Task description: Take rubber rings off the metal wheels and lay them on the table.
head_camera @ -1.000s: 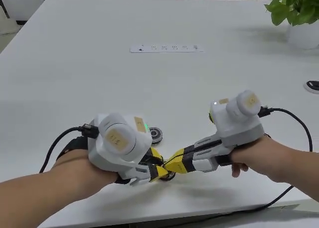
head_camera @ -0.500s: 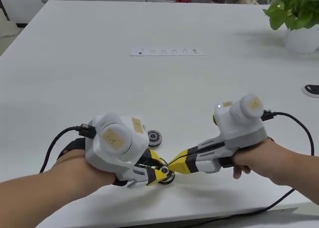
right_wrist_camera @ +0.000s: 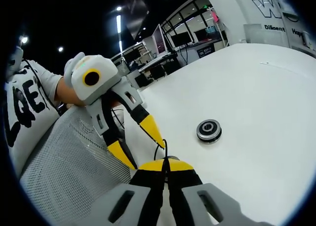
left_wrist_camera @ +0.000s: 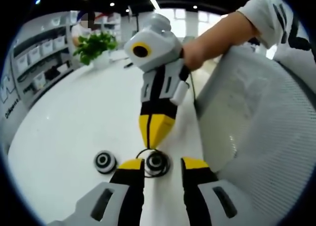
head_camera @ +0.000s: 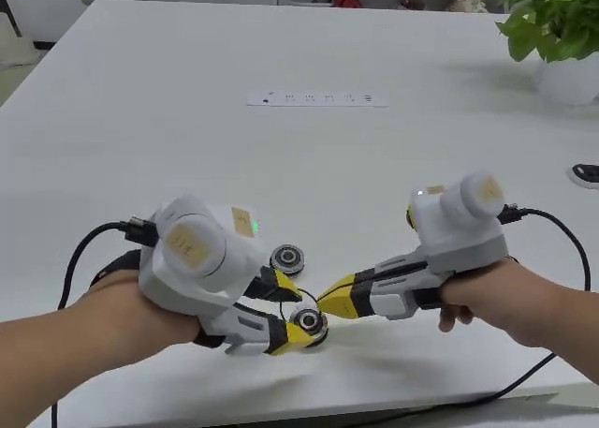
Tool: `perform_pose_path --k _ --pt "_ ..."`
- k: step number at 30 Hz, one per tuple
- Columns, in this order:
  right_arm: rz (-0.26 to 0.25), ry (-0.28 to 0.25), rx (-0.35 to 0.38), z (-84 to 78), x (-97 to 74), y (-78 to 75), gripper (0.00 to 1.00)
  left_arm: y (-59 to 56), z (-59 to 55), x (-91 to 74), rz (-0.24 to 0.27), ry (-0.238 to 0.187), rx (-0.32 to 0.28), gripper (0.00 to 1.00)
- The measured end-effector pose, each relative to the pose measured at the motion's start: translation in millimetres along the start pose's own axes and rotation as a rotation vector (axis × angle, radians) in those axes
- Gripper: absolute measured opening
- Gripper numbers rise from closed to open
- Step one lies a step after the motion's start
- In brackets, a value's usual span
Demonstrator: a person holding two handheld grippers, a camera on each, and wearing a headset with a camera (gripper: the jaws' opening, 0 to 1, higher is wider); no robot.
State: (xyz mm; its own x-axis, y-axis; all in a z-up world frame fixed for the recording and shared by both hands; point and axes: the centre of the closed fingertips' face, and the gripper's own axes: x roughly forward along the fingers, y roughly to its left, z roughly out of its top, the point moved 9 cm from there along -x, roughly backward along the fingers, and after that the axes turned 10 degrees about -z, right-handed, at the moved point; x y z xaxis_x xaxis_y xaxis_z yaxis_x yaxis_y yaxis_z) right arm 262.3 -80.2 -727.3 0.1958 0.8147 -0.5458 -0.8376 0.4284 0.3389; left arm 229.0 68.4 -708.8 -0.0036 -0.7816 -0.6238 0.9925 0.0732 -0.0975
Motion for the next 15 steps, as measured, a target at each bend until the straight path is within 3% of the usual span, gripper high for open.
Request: perform_pose_path --k 7,15 --pt "0.0 -0.012 -0.004 6.6 -1.9 4.9 0.0 -5.3 -2.0 -11.6 0.011 -0.038 -0.018 0.37" --pt "0.012 -0.015 -0.014 12.6 2.8 5.6 0.0 -0.6 -4.3 -27.7 0.046 -0.069 -0.032 0.48"
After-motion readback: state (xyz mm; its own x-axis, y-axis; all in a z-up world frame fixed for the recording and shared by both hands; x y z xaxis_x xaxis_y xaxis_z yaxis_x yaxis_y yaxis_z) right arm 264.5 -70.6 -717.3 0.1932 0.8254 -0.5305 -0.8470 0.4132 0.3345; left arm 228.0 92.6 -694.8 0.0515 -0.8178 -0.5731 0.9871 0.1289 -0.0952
